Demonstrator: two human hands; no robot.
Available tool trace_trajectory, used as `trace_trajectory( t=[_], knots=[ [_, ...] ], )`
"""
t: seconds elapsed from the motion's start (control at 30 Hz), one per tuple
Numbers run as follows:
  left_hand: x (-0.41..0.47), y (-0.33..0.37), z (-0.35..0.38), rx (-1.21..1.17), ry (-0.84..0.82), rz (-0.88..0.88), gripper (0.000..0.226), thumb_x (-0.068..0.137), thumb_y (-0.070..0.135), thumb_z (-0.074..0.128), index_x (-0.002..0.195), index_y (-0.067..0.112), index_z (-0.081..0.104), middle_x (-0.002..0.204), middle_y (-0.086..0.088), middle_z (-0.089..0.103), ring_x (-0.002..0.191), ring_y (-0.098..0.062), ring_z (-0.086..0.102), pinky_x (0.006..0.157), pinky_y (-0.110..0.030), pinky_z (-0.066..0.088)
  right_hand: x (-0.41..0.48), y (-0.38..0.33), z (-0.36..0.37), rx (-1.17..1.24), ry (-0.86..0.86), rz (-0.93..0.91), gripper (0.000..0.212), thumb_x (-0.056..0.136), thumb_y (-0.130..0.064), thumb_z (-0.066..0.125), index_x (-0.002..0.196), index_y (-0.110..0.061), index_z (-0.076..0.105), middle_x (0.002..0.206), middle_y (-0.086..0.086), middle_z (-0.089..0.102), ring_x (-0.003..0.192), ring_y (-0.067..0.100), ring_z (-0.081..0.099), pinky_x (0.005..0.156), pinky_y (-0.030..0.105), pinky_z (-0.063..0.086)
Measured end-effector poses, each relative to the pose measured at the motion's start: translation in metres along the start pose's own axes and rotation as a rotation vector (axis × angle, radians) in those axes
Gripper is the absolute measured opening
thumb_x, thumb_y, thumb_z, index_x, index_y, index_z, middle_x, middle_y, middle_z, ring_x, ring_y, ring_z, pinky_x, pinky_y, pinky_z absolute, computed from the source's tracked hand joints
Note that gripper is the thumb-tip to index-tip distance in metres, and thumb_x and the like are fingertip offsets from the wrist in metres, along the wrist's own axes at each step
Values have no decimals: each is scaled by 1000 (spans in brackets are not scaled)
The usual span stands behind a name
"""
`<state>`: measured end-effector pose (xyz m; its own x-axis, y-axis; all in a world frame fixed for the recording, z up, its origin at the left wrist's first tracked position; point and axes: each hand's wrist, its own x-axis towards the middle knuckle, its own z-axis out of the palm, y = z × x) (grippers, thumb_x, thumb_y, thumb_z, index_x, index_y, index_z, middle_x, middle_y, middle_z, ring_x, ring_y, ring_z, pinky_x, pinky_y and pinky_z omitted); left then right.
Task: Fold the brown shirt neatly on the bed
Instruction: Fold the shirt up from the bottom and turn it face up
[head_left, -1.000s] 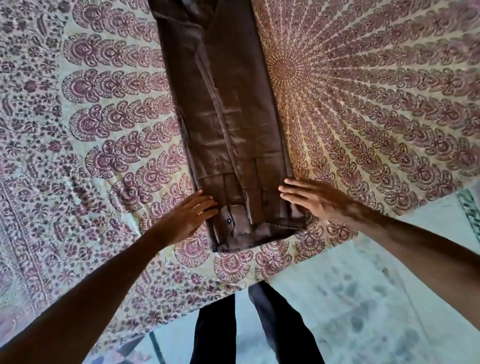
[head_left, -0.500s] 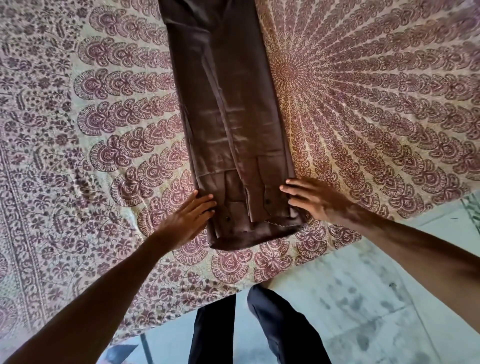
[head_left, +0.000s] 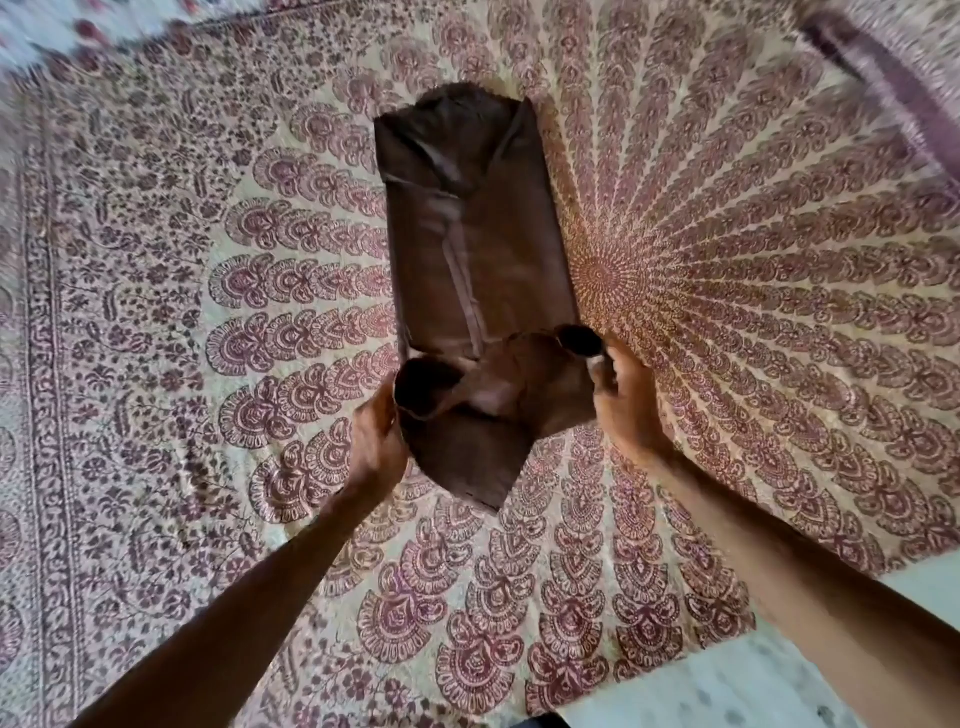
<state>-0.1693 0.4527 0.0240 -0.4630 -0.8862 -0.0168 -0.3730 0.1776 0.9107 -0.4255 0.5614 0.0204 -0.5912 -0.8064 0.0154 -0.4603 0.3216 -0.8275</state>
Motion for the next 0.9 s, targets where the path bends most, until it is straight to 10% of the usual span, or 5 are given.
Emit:
trace_trajectory(
  t=[0.1,0.3,0.43,0.63,0.9],
  knots=[
    [76,-12,6,-78,72,-263,27,86,30,41,93,15,63,77,6,65,64,-2,62,50,-17,46,78,-14,25,-66,93,97,19,101,-13,44,86,-8,54,61,-5,43,52,9,36,52,31,20],
    [161,-46,20,-8,130,-761,39,98,39,46,88,6,66,69,-3,51,67,-19,47,58,-26,35,158,17,68,-187,7,427,38,104,-25,35,104,1,62,110,27,63,105,41,57,73,37,35],
    [166,-45,19,130,86,-719,54,90,60,48,88,9,64,78,-6,56,75,-21,50,72,-34,43,163,16,62,-46,-55,462,43,98,-47,47,98,-10,69,87,13,67,87,31,62,66,32,41],
    [181,-48,19,155,177,-614,33,86,44,65,91,13,70,82,-12,69,76,-29,62,68,-35,48,170,24,62,-85,-10,435,42,90,-24,66,55,-7,49,52,3,46,54,19,40,54,35,22],
    [203,-43,18,262,143,-719,30,93,38,57,79,12,66,66,-5,57,70,-25,56,54,-29,33,198,30,69,-178,-53,483,34,93,-34,58,66,-14,57,71,16,63,71,34,57,62,33,29]
  ],
)
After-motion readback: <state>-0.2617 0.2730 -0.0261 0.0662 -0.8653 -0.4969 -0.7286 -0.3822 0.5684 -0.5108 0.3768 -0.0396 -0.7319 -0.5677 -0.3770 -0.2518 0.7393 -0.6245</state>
